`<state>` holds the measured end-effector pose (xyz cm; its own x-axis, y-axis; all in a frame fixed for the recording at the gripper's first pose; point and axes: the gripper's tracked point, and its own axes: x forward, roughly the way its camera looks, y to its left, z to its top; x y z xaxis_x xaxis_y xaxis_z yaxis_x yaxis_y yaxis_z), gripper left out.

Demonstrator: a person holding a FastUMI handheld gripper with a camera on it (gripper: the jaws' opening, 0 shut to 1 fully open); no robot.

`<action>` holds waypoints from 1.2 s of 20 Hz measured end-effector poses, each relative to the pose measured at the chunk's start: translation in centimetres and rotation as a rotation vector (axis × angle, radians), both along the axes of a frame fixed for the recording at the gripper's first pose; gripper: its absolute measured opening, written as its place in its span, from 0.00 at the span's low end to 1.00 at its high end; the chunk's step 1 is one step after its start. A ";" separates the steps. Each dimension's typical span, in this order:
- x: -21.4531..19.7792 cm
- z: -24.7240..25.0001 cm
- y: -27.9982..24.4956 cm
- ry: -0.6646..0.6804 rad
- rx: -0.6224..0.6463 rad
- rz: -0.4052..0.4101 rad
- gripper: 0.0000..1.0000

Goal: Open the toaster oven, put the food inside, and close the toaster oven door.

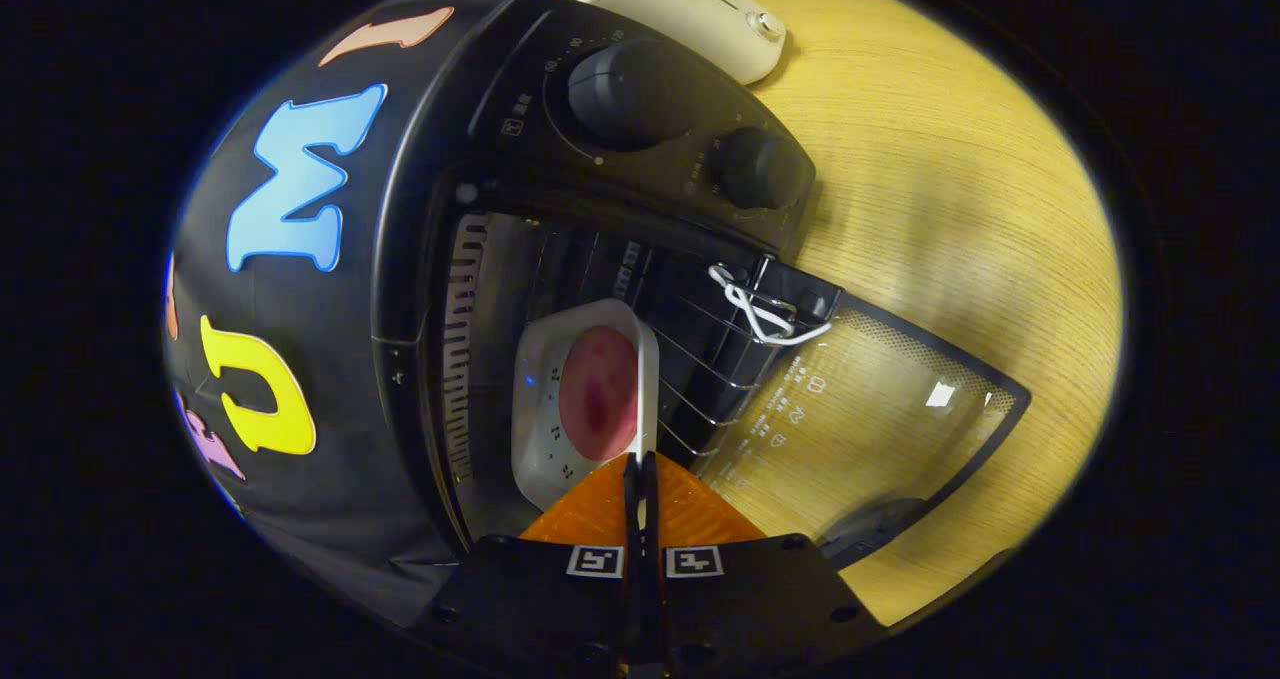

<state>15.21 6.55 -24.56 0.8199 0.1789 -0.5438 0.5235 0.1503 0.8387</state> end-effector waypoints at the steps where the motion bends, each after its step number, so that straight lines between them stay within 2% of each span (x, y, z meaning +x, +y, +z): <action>1: 0.5 0.2 -0.1 -0.012 -0.006 -0.018 0.02; 6: 1.9 0.9 -1.5 -0.057 -0.055 -0.074 0.04; 9: 1.8 1.2 -1.9 -0.072 -0.075 -0.066 0.08; 10: 1.4 1.3 -1.9 -0.071 -0.090 -0.061 0.07; 13: 0.9 1.9 -1.2 -0.108 -0.099 -0.014 0.16; 16: -0.8 2.4 0.4 -0.124 -0.113 0.066 0.35; 17: -1.6 2.6 1.2 -0.136 -0.122 0.100 0.47; 18: -2.5 2.9 2.0 -0.147 -0.135 0.142 0.51; 20: -4.4 3.2 3.6 -0.165 -0.170 0.225 0.65; 23: -6.3 3.5 4.3 -0.178 -0.230 0.307 0.98; 24: -6.9 3.5 4.2 -0.180 -0.261 0.326 0.98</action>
<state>8.28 10.79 -21.01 0.8289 0.3195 -0.4592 0.2631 0.5018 0.8240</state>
